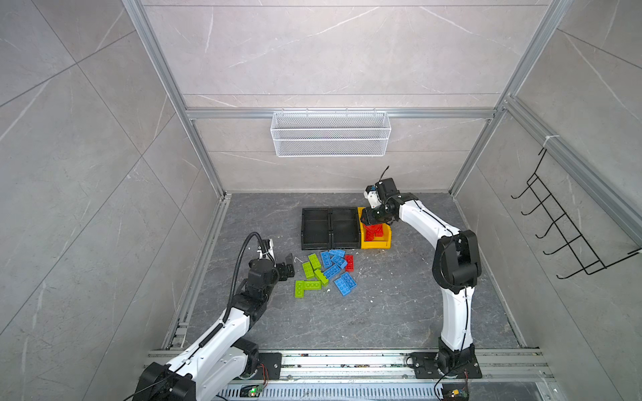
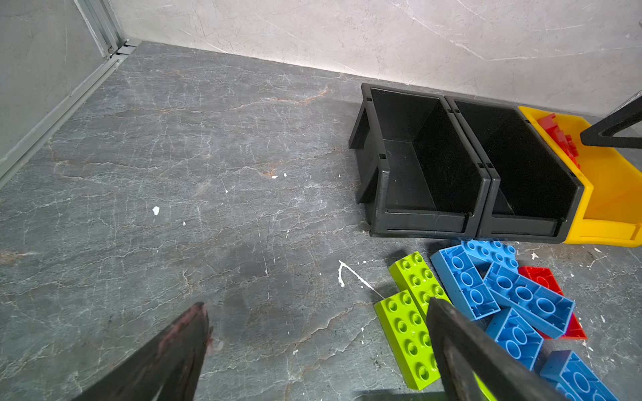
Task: Sort the legos into containers by color
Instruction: 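Lift the red curved brick into the yellow bin and release it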
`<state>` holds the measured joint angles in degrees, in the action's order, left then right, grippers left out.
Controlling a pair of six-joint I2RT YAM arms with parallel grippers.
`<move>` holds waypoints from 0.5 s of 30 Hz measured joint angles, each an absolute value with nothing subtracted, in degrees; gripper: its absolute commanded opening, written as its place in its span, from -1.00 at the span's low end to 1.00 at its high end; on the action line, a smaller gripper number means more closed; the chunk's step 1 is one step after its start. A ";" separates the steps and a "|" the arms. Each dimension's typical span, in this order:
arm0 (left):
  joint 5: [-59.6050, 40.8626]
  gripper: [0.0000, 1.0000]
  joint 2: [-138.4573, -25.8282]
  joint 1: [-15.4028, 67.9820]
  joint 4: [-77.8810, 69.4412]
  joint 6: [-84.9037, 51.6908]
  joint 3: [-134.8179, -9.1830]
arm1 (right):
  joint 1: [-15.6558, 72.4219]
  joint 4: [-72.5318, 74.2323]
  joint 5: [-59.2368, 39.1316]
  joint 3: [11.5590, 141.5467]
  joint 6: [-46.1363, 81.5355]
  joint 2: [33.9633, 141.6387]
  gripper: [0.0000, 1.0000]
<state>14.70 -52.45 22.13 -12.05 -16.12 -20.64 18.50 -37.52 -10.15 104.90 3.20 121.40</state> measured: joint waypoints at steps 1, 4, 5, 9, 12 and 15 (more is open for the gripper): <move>14.70 0.99 -52.45 22.13 -12.05 -16.12 -20.64 | 18.50 -37.63 -10.20 104.90 3.22 121.40 0.06; 14.70 0.99 -52.45 22.13 -12.05 -16.12 -20.64 | 18.44 -37.47 -10.72 103.94 3.40 120.40 0.06; 14.70 0.99 -52.45 22.13 -12.05 -16.12 -20.64 | 18.41 -37.30 -10.85 102.98 3.46 119.50 0.06; 14.72 0.99 -52.42 22.13 -12.05 -16.12 -20.64 | 18.39 -35.27 -12.27 96.20 4.95 112.62 0.01; 14.70 0.99 -52.42 22.13 -12.05 -16.12 -20.64 | 18.39 -32.23 -13.61 91.85 6.28 107.70 -0.17; 14.70 0.98 -52.45 22.13 -12.08 -16.12 -20.67 | 18.39 -30.57 -13.65 91.31 7.03 106.63 -0.41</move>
